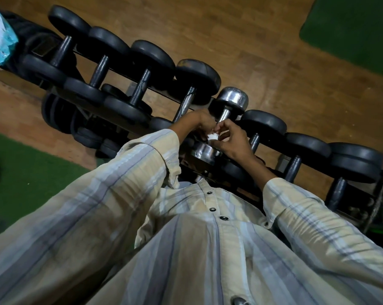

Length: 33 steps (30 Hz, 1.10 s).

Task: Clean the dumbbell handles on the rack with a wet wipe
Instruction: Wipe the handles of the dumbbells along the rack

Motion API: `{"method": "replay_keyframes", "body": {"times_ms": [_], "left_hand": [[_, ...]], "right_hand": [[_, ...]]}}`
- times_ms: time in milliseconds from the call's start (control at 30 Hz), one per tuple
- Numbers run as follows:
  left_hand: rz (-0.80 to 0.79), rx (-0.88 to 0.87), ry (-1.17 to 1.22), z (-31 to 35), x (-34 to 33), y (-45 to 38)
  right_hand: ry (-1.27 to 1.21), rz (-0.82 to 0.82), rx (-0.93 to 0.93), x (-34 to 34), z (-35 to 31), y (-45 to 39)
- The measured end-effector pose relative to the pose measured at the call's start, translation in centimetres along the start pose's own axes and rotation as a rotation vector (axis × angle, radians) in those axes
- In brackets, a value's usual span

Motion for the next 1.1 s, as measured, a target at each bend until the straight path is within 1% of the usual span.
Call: {"method": "replay_keyframes", "body": {"times_ms": [33,67,100,200,267,333,367,433,500,533,600,667,767,800,833,900,933,1033,1100], "left_hand": [[-0.004,0.012,0.062,-0.1,0.1,0.5],[0.028,0.014,0.099,-0.1,0.5,0.7],[0.093,0.027,0.114,-0.3,1.2,1.1],[0.402,0.042,0.030,-1.0,4.0,2.0],[0.541,0.034,-0.036,-1.4,5.2,2.9],[0.655,0.017,-0.068,-1.9,6.0,3.7],[0.706,0.014,-0.079,-2.2,6.3,4.2],[0.784,0.007,-0.088,-2.9,6.5,4.9],[0.834,-0.014,-0.081,-3.8,6.3,5.4],[0.852,-0.022,-0.075,-4.2,6.0,5.5],[0.877,-0.040,-0.064,-4.8,5.5,5.6],[0.903,-0.055,-0.073,-5.0,5.2,5.6],[0.962,-0.082,-0.080,-5.0,5.1,5.6],[0.983,-0.093,-0.080,-5.0,5.2,5.6],[1.005,-0.106,-0.085,-4.9,5.2,5.7],[1.039,-0.129,-0.090,-4.9,5.2,5.7],[1.053,-0.138,-0.085,-5.0,5.2,5.8],[1.082,-0.151,-0.062,-5.0,5.3,6.1],[1.089,-0.154,-0.058,-4.9,5.2,6.1]], "right_hand": [[0.077,0.006,0.053,-0.3,-0.2,-0.1],[0.166,0.003,0.108,-0.7,-0.5,-0.3],[0.250,-0.011,0.159,-1.0,-0.7,-0.4],[0.494,-0.086,0.311,-1.6,-1.7,-0.7],[0.720,-0.124,0.497,-2.2,-3.0,-0.7],[0.995,-0.120,0.679,-2.6,-3.8,-1.1],[1.122,-0.099,0.711,-2.4,-4.1,-1.7],[1.261,-0.023,0.654,-1.0,-4.7,-3.5],[1.303,0.044,0.568,0.4,-5.6,-4.9],[1.307,0.051,0.540,0.7,-6.0,-5.3],[1.275,0.013,0.508,0.5,-6.0,-5.5],[1.198,-0.099,0.523,-0.7,-5.3,-4.8],[1.085,-0.367,0.625,-3.6,-4.1,-2.1],[1.045,-0.425,0.644,-4.2,-3.9,-1.2],[1.031,-0.442,0.664,-4.5,-3.8,-0.7],[1.084,-0.391,0.668,-3.9,-4.0,-1.0],[1.140,-0.321,0.647,-3.1,-4.2,-1.8],[1.194,-0.085,0.470,0.1,-4.1,-4.3],[1.169,-0.041,0.418,0.3,-3.8,-4.7]]}}
Point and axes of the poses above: each hand's wrist, its own y-axis away from the middle knuckle, its own x-axis out of the back of the hand, z = x × y, the point moved 8 cm from there along -y, towards the middle knuckle, and after that the axes turned 1 degree about x, right-handed, at the moved point
